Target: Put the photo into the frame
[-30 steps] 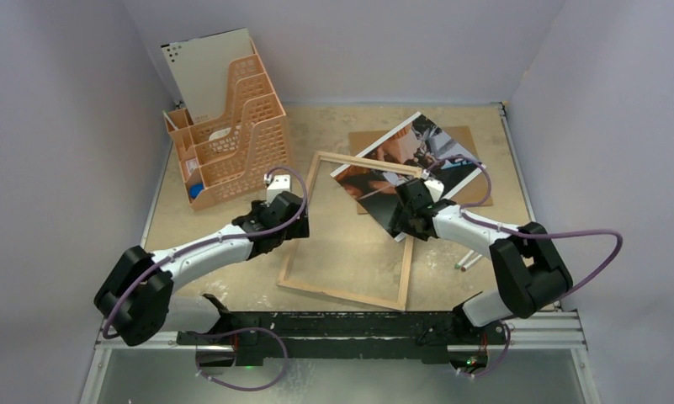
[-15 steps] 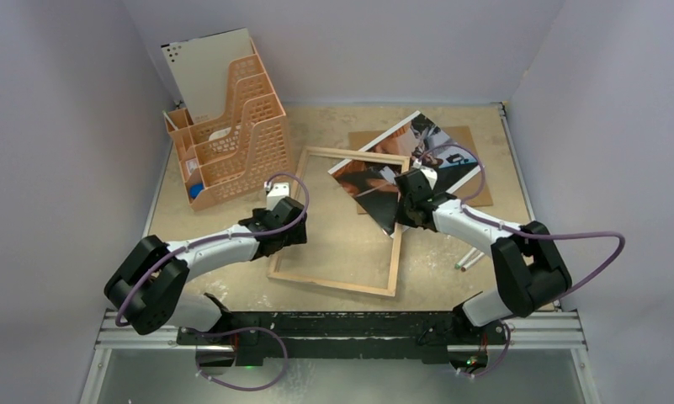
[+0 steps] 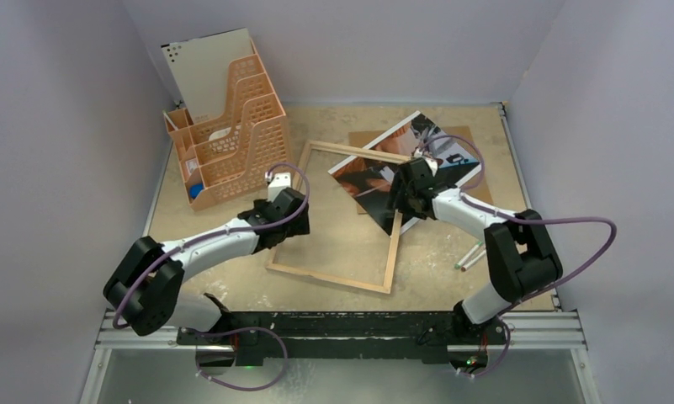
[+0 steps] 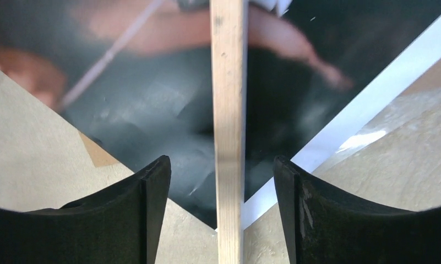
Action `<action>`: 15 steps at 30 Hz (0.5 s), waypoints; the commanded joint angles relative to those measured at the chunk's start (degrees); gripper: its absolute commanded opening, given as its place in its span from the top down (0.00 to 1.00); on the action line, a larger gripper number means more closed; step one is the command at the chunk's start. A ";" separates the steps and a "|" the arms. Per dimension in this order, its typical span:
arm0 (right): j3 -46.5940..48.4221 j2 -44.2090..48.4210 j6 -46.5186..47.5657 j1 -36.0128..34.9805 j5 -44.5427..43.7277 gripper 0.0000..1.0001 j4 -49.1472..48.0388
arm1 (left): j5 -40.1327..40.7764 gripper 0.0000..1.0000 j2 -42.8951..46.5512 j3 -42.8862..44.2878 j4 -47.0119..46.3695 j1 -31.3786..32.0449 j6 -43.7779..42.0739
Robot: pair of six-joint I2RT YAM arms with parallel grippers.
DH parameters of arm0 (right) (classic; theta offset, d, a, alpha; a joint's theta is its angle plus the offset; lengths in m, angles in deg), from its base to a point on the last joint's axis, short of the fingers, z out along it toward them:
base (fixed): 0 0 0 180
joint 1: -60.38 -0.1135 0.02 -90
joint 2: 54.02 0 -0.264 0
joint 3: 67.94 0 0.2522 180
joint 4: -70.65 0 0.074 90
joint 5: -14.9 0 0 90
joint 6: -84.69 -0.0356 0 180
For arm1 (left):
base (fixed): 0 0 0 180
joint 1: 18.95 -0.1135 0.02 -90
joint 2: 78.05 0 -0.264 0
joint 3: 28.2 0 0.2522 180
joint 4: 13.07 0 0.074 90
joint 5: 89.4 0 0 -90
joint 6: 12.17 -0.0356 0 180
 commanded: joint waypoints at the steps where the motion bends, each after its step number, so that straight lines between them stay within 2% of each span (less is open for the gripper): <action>1: 0.91 5.05 -0.58 5.22 2.33 0.29 -1.40 | 3.32 0.18 0.52 8.05 1.24 -0.32 -1.05; 4: -2.14 8.69 -3.59 10.53 2.74 0.30 -2.08 | -1.54 0.18 -0.32 11.29 -2.60 -0.30 -2.91; 8: -9.28 15.02 -7.55 18.64 5.12 0.31 -5.30 | -16.76 0.21 -3.47 14.02 -12.66 -0.25 -5.18; 12: -17.30 19.62 -10.62 27.58 11.60 0.31 -11.31 | -28.31 0.28 -10.21 20.38 -20.90 0.71 -5.42; 15: -22.69 20.78 -13.34 31.96 19.17 0.34 -18.88 | -32.29 0.30 -16.57 28.93 -23.46 2.85 -9.43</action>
